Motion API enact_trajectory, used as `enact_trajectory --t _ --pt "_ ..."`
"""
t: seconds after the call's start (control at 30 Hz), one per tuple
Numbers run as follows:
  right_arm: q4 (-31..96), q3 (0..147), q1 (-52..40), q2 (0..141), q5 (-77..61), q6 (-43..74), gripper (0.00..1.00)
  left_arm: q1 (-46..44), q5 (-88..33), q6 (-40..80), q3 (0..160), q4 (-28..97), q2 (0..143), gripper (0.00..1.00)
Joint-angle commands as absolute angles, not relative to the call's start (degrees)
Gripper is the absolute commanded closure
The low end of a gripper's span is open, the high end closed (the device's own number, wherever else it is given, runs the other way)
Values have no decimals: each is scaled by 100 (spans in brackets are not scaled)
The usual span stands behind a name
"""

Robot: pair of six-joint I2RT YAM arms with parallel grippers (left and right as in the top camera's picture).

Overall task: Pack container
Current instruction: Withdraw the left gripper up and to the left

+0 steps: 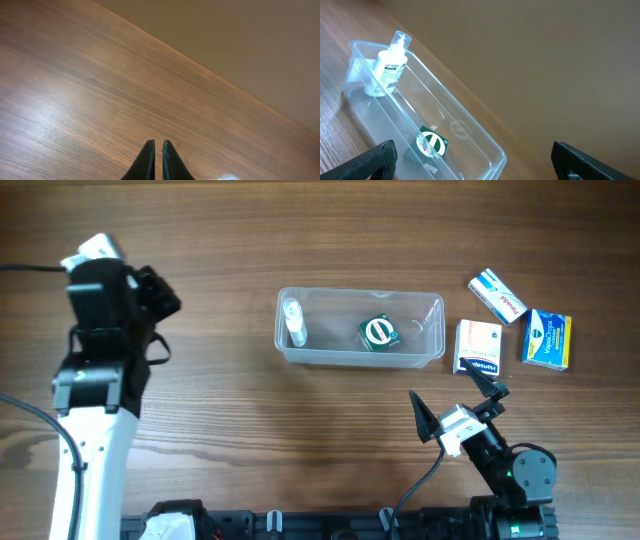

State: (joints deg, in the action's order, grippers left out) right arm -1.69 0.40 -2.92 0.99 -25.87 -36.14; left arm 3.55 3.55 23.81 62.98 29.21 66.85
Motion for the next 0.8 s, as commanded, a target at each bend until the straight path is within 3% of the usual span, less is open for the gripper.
enact_trajectory --t 0.0,0.03,0.07,0.1,0.43,0.63,0.7,0.77 --pt "-191 30 -309 80 -2591 -3649 0 528 -148 2294 6344 2921 6829 79" --pt "-191 30 -309 80 -2591 -3649 0 528 -148 2294 6344 2919 6864 51" --pt "-191 30 -309 82 -2591 -3649 0 528 -148 2294 6344 2923 6895 12" --pt "-191 30 -309 82 -2591 -3651 0 528 -148 2294 6344 2921 6930 0" --pt "-191 30 -309 80 -2591 -3647 0 526 -150 2294 6344 2969 7000 0" --pt "-344 30 -309 80 -3863 -5251 0 526 -150 2294 6344 2969 7000 0" --pt "-596 62 -309 80 -4370 -4742 0 526 -150 2294 6344 2969 7000 0" --pt "-687 268 -305 80 -3938 -3166 0 526 -150 2294 6344 2969 7000 0"
